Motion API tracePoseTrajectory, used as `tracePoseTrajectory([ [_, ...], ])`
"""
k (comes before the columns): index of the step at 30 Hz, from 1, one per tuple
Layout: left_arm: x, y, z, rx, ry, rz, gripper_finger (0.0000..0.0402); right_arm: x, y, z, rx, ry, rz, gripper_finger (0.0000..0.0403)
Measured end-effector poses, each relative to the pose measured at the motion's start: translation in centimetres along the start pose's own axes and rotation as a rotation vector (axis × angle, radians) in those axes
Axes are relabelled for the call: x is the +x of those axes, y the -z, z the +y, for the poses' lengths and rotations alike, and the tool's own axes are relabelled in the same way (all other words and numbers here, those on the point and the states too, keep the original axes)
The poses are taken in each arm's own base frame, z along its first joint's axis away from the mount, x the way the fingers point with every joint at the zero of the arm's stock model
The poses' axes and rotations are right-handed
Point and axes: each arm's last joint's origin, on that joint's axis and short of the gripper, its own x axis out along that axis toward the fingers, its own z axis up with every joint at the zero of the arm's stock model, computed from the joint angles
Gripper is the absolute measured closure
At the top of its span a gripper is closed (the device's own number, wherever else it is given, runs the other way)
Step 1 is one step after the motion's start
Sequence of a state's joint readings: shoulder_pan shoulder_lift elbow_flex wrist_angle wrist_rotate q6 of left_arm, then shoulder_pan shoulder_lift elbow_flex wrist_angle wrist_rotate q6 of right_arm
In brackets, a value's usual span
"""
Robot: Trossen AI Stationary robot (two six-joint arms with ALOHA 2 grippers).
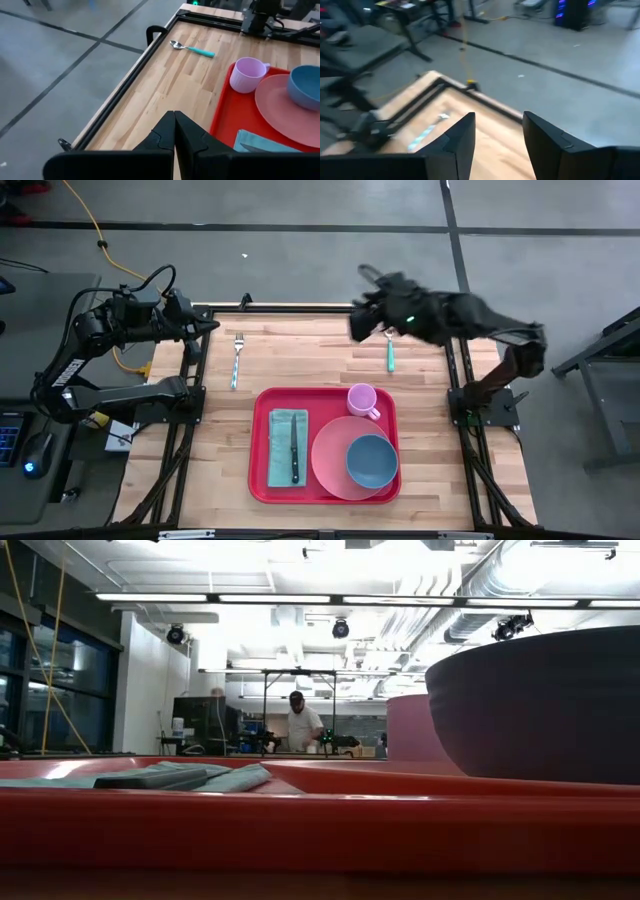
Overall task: Set up tray
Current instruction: Put the blue fork on the blue napkin to the left side of the black knife on the red serving tray
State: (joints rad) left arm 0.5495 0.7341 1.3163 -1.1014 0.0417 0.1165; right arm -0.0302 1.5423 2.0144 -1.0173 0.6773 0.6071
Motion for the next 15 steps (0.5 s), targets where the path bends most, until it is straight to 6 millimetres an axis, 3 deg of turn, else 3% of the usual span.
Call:
tracePoseTrajectory([
  [6, 0.0, -0.1, 0.0, 0.072, -0.009, -0.006, 0.0366, -2.2, -1.2, -4.5, -0.095, 0.168, -0.001, 0.0265],
  [15, 0.0, -0.1, 0.2, 0.165, -0.066, 0.002, 0.0366, -3.2, -1.4, -10.1, -0.253, 0.413, 0.141, 0.0266],
])
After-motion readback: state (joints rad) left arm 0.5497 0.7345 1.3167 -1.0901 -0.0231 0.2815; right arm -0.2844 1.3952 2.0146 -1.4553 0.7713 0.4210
